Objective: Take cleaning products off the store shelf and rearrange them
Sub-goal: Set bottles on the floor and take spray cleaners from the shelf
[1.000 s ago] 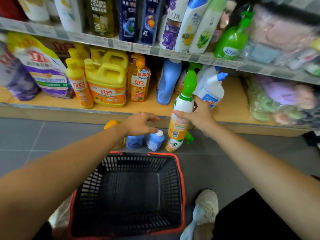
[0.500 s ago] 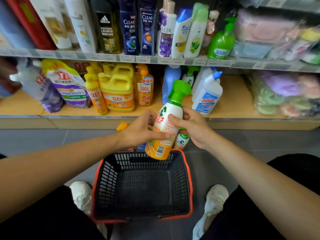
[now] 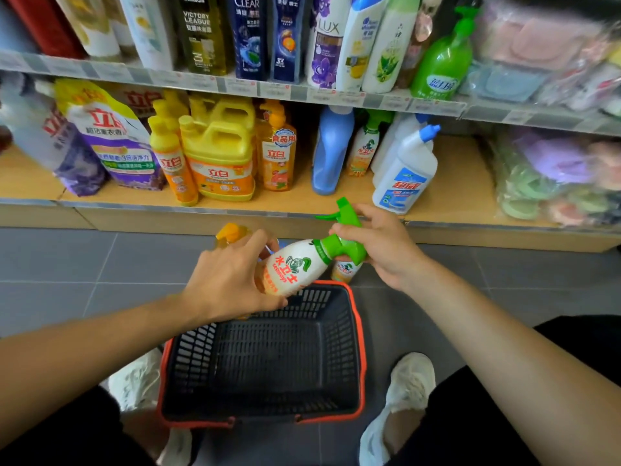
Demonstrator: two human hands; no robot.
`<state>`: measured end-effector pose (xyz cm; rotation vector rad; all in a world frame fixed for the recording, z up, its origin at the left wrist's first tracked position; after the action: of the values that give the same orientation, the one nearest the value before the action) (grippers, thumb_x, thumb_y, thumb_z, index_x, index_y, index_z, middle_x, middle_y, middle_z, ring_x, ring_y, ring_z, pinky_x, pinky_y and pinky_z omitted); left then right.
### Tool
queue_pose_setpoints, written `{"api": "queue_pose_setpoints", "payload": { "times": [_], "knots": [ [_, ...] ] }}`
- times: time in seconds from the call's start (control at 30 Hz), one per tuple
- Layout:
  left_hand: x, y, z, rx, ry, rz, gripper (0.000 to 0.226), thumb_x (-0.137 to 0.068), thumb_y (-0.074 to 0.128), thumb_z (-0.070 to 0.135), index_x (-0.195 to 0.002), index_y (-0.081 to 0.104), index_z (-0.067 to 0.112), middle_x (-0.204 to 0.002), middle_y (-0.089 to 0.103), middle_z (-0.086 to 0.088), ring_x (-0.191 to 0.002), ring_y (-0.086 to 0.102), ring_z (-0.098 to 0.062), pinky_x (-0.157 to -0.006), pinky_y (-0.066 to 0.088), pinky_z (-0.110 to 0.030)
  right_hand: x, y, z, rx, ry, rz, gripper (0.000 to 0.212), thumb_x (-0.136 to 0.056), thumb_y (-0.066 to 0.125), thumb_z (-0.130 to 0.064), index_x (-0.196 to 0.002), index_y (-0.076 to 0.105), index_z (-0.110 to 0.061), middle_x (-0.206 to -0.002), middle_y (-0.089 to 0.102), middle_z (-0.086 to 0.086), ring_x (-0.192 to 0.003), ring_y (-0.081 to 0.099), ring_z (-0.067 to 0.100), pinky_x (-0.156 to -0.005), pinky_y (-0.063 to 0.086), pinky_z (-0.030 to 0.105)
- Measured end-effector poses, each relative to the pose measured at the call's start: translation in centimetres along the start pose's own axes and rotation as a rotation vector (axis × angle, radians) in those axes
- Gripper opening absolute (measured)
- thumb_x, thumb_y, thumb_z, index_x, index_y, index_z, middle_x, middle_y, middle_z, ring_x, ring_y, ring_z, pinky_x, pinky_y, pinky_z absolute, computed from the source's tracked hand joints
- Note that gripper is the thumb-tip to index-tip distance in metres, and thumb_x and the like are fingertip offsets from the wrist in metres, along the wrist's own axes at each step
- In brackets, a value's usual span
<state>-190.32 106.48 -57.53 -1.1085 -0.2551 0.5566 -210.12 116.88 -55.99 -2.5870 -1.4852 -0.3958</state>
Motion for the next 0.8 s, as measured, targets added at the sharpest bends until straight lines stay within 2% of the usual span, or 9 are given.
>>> {"api": "queue_pose_setpoints", "payload": {
  "times": [0.1, 0.2, 0.3, 0.37, 0.43, 0.57, 0.67, 0.8],
  "knots": [
    [0.1, 0.4, -0.3, 0.000, 0.032, -0.041, 0.081, -0.052, 0.072, 0.081, -0.114, 0.040, 0.040, -0.105, 0.058, 0.022, -0.086, 0.058, -0.005, -0.062, 0.044, -0.031, 0.1, 0.8, -0.8, 0.025, -0.131, -0.056, 0.025, -0.087, 0.073, -0.006, -0.110, 0.069, -0.015, -0.098, 0.072, 0.010, -0.090, 0.070, 0.018, -0.075, 0.058, 0.033],
    [-0.6, 0.2, -0.4, 0.189, 0.011, -0.070, 0.064, -0.060, 0.063, 0.081, -0.105, 0.053, 0.036, -0.095, 0.062, 0.021, -0.083, 0.063, -0.004, -0.069, 0.052, -0.035, 0.5, 1.8, -1.7, 0.144, -0.236, -0.152, 0.036, -0.084, 0.075, -0.001, -0.116, 0.067, -0.015, -0.111, 0.074, 0.009, -0.103, 0.069, 0.021, -0.090, 0.057, 0.034],
    [-1.3, -0.4, 0.2, 0.511, 0.029, -0.061, 0.043, -0.079, 0.067, 0.058, -0.098, 0.067, 0.020, -0.084, 0.069, 0.009, -0.076, 0.064, -0.005, -0.069, 0.053, -0.033, 1.1, 2.8, -1.4, 0.313, -0.266, -0.191, 0.040, -0.078, 0.082, -0.001, -0.106, 0.065, -0.023, -0.103, 0.076, -0.001, -0.093, 0.071, 0.010, -0.081, 0.057, 0.026],
    [-1.4, -0.8, 0.7, 0.596, 0.048, -0.027, 0.036, -0.085, 0.069, 0.048, -0.099, 0.068, 0.015, -0.077, 0.069, 0.007, -0.067, 0.062, -0.003, -0.063, 0.050, -0.026, 1.4, 3.3, -0.8, 0.414, -0.268, -0.215, 0.039, -0.074, 0.085, -0.003, -0.101, 0.066, -0.023, -0.093, 0.076, -0.006, -0.081, 0.069, 0.003, -0.071, 0.054, 0.021],
    [-1.2, -1.0, 1.0, 0.639, 0.048, -0.008, 0.032, -0.086, 0.071, 0.042, -0.101, 0.068, 0.014, -0.073, 0.071, 0.007, -0.064, 0.063, -0.005, -0.060, 0.051, -0.024, 1.5, 3.6, -0.4, 0.490, -0.280, -0.236, 0.039, -0.072, 0.087, -0.004, -0.100, 0.068, -0.024, -0.091, 0.076, -0.007, -0.081, 0.068, 0.000, -0.070, 0.053, 0.018],
    [-0.9, -0.7, 1.4, 0.694, 0.066, -0.052, 0.029, -0.088, 0.072, 0.039, -0.101, 0.072, 0.013, -0.077, 0.072, 0.000, -0.069, 0.065, -0.008, -0.063, 0.052, -0.024, 1.9, 4.4, -0.2, 0.614, -0.302, -0.313, 0.042, -0.071, 0.088, -0.009, -0.097, 0.070, -0.036, -0.091, 0.075, -0.012, -0.085, 0.069, 0.001, -0.079, 0.058, 0.030],
    [-0.8, -0.2, 1.2, 0.748, 0.012, -0.082, 0.027, -0.085, 0.071, 0.036, -0.097, 0.074, 0.012, -0.075, 0.073, 0.000, -0.068, 0.067, -0.008, -0.067, 0.055, -0.029, 1.9, 4.7, 0.6, 0.708, -0.307, -0.321, 0.036, -0.072, 0.088, -0.014, -0.102, 0.072, -0.027, -0.089, 0.074, -0.008, -0.084, 0.070, 0.006, -0.078, 0.058, 0.038],
    [-0.9, 0.2, 0.8, 0.747, -0.057, -0.096, 0.016, -0.086, 0.074, 0.029, -0.090, 0.075, 0.013, -0.073, 0.072, -0.002, -0.067, 0.065, -0.012, -0.071, 0.056, -0.043, 1.8, 4.8, 0.9, 0.802, -0.326, -0.286, 0.038, -0.071, 0.089, -0.021, -0.106, 0.073, -0.022, -0.090, 0.074, -0.009, -0.083, 0.070, 0.006, -0.078, 0.056, 0.037]
  ]
}}
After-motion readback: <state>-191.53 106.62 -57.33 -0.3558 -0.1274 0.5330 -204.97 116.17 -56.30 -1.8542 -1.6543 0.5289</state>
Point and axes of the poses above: each hand's wrist, its own x-axis away from the middle knuckle, its own y-axis out of the palm, z = x × y, the point moved 7 cm from there along -x, towards the middle knuckle
